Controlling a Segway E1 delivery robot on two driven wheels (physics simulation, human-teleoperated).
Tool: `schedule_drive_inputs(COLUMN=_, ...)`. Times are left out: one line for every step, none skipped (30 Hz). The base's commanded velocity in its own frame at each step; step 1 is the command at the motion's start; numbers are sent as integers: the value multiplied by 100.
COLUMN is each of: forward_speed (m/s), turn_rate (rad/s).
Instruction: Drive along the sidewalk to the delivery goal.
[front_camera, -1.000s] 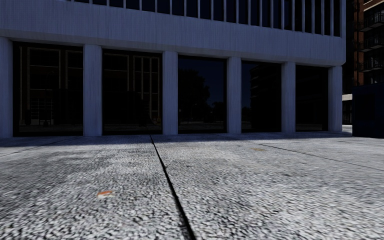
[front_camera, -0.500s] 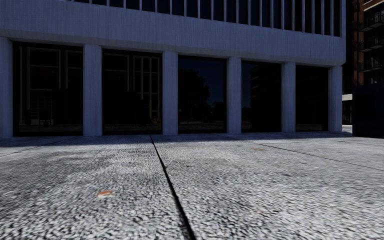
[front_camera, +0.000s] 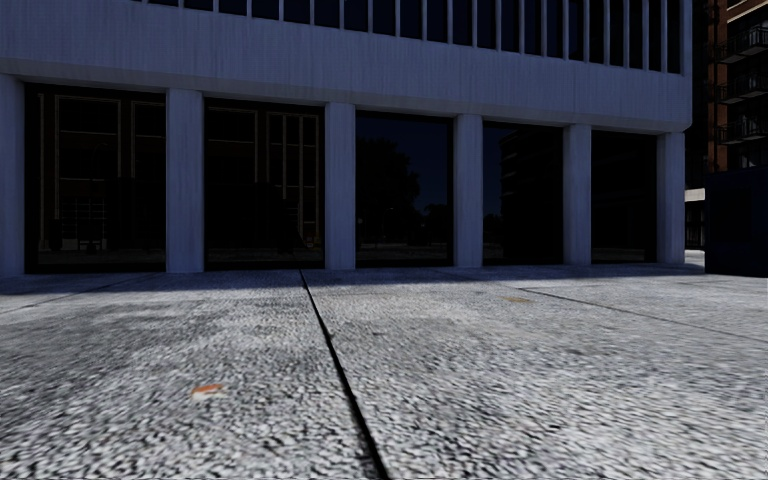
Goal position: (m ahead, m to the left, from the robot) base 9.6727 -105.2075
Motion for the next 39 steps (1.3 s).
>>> schedule_drive_inputs(forward_speed=200, turn_rate=0)
schedule_drive_inputs(forward_speed=200, turn_rate=0)
schedule_drive_inputs(forward_speed=200, turn_rate=0)
schedule_drive_inputs(forward_speed=200, turn_rate=0)
schedule_drive_inputs(forward_speed=200, turn_rate=-20)
schedule_drive_inputs(forward_speed=200, turn_rate=-36)
schedule_drive_inputs(forward_speed=200, turn_rate=-43)
schedule_drive_inputs(forward_speed=200, turn_rate=-45)
schedule_drive_inputs(forward_speed=200, turn_rate=-45)
schedule_drive_inputs(forward_speed=200, turn_rate=-46)
schedule_drive_inputs(forward_speed=200, turn_rate=-48)
schedule_drive_inputs(forward_speed=200, turn_rate=-55)
schedule_drive_inputs(forward_speed=200, turn_rate=-55)
schedule_drive_inputs(forward_speed=200, turn_rate=-60)
schedule_drive_inputs(forward_speed=200, turn_rate=-62)
schedule_drive_inputs(forward_speed=200, turn_rate=-63)
schedule_drive_inputs(forward_speed=200, turn_rate=-63)
schedule_drive_inputs(forward_speed=200, turn_rate=-67)
schedule_drive_inputs(forward_speed=200, turn_rate=-78)
schedule_drive_inputs(forward_speed=200, turn_rate=-83)
schedule_drive_inputs(forward_speed=200, turn_rate=-83)
schedule_drive_inputs(forward_speed=200, turn_rate=-83)
schedule_drive_inputs(forward_speed=200, turn_rate=-83)
schedule_drive_inputs(forward_speed=200, turn_rate=-83)
schedule_drive_inputs(forward_speed=200, turn_rate=-83)
schedule_drive_inputs(forward_speed=200, turn_rate=-83)
schedule_drive_inputs(forward_speed=200, turn_rate=-83)
schedule_drive_inputs(forward_speed=200, turn_rate=-83)
schedule_drive_inputs(forward_speed=200, turn_rate=-83)
schedule_drive_inputs(forward_speed=200, turn_rate=-83)
schedule_drive_inputs(forward_speed=200, turn_rate=-83)
schedule_drive_inputs(forward_speed=200, turn_rate=-83)
schedule_drive_inputs(forward_speed=200, turn_rate=-83)
schedule_drive_inputs(forward_speed=200, turn_rate=-83)
schedule_drive_inputs(forward_speed=200, turn_rate=-83)
schedule_drive_inputs(forward_speed=200, turn_rate=-83)
schedule_drive_inputs(forward_speed=200, turn_rate=-83)
schedule_drive_inputs(forward_speed=200, turn_rate=-83)
schedule_drive_inputs(forward_speed=200, turn_rate=-83)
